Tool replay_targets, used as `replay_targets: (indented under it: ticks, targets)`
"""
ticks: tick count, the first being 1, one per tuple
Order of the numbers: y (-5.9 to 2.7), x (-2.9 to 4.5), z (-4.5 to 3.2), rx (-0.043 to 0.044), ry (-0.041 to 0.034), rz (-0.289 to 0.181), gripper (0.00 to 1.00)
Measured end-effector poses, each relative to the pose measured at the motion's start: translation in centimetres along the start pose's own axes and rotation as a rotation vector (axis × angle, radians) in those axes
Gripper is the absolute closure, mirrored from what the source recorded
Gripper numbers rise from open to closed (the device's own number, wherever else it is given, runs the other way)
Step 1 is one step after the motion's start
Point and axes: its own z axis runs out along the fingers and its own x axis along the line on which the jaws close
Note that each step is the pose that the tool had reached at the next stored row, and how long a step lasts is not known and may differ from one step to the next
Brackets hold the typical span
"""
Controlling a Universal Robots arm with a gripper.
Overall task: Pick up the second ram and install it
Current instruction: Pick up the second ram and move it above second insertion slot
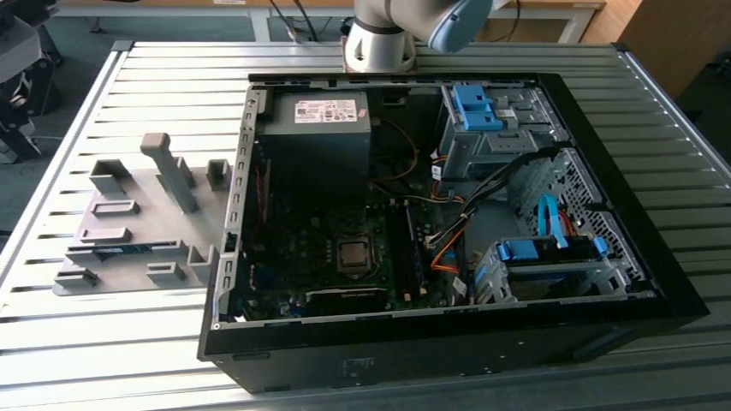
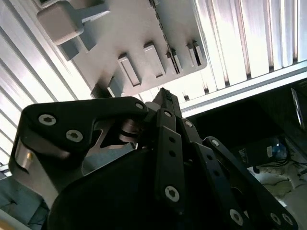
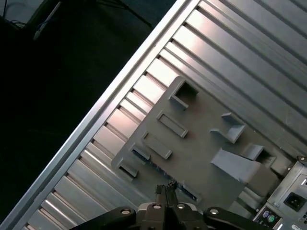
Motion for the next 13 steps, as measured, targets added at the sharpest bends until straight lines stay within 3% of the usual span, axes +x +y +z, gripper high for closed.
replay_targets:
  ticks: [13]
  targets:
    - [-0.01, 0.0, 0.3, 0.0039, 0.0084, -0.213, 0.89]
